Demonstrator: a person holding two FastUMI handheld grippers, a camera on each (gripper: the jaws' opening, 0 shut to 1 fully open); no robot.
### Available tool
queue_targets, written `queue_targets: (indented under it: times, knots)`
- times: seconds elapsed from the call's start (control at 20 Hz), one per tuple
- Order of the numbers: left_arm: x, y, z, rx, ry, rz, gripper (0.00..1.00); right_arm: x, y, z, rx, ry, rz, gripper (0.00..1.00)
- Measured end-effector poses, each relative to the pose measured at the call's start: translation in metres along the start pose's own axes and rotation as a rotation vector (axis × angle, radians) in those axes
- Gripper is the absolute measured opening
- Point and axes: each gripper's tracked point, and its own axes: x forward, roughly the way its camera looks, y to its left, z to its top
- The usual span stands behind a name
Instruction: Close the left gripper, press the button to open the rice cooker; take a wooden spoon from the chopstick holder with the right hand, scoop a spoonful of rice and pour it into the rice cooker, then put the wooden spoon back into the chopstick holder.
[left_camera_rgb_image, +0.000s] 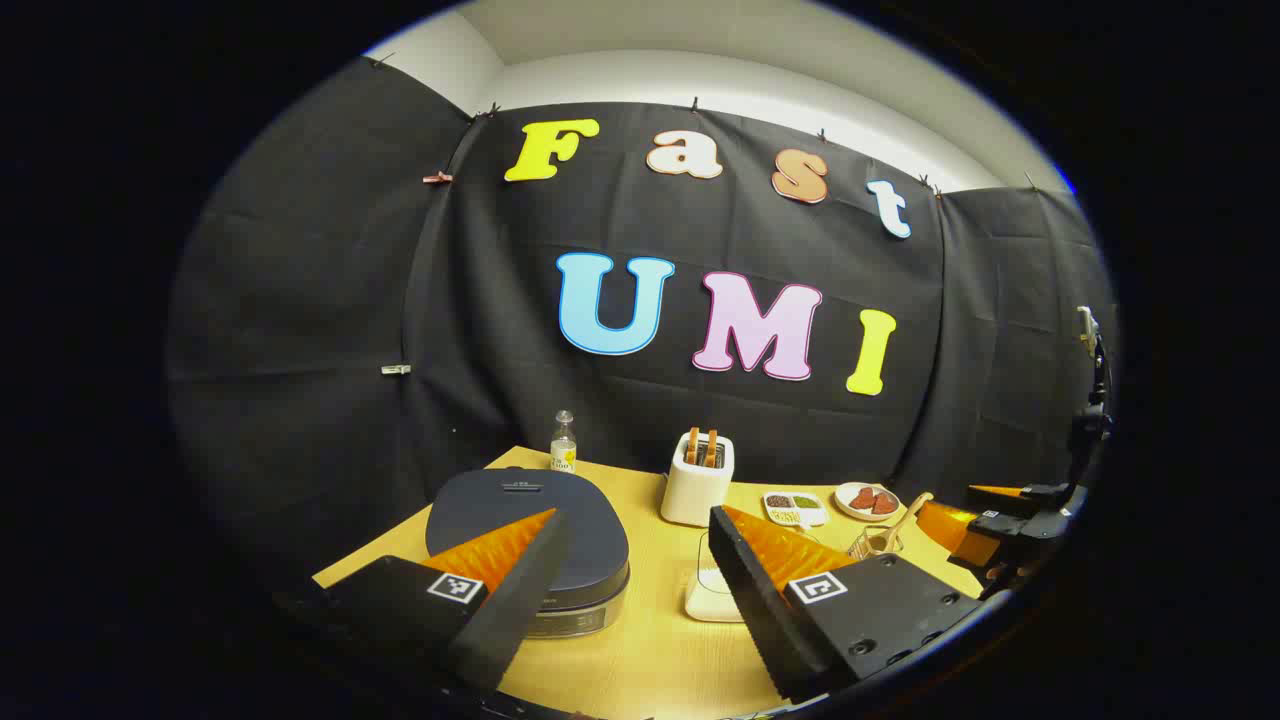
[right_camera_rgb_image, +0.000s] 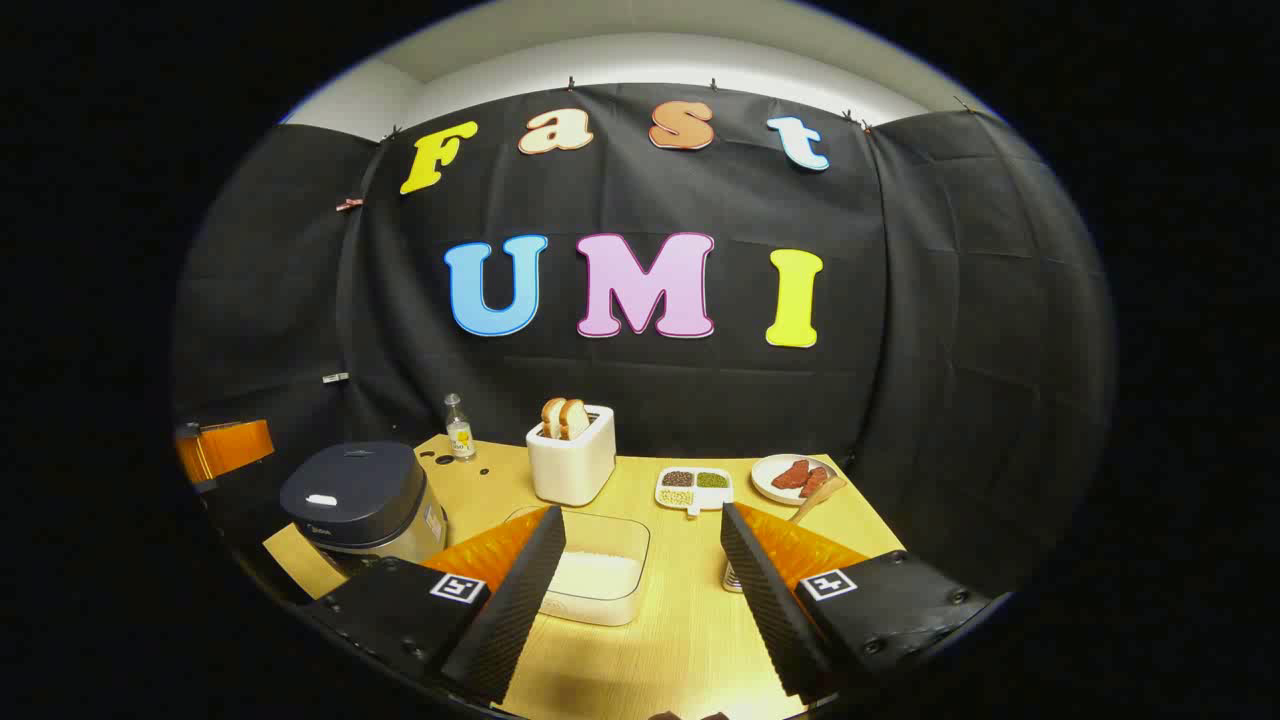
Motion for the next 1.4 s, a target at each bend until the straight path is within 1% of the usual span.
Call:
queue_targets:
  times: [0.1, 0.25, 0.4, 0.6, 0.9, 1.05, 1.25, 1.35, 1.4]
  knots:
    - [0.002, 0.003, -0.002, -0.007, 0.007, -0.004, 0.95, -0.002, -0.003, 0.0, -0.001, -0.004, -0.018, 0.98]
    - [0.003, 0.006, 0.005, 0.017, -0.007, -0.012, 0.95, -0.003, -0.004, 0.004, 0.019, -0.01, -0.04, 0.98]
    - [0.003, 0.004, 0.007, 0.038, -0.015, -0.038, 0.95, -0.006, -0.003, 0.009, 0.022, -0.032, -0.061, 0.98]
    - [0.002, 0.008, 0.006, 0.025, -0.018, -0.069, 0.95, -0.012, -0.002, 0.012, 0.039, -0.051, -0.088, 0.98]
    - [0.003, 0.022, 0.008, 0.011, -0.035, -0.108, 0.95, -0.027, -0.006, 0.017, 0.057, -0.108, -0.159, 0.98]
    - [0.005, 0.027, 0.006, 0.011, -0.031, -0.117, 0.95, -0.032, -0.004, 0.014, 0.075, -0.103, -0.172, 0.98]
    - [0.007, 0.027, 0.012, 0.02, -0.026, -0.148, 0.95, -0.038, -0.004, 0.019, 0.055, -0.114, -0.185, 0.98]
    - [0.008, 0.028, 0.012, 0.011, -0.001, -0.179, 0.93, -0.04, -0.006, 0.022, 0.057, -0.115, -0.199, 0.98]
    - [0.008, 0.029, 0.012, 0.003, 0.01, -0.193, 0.89, -0.041, -0.006, 0.024, 0.059, -0.118, -0.205, 0.98]
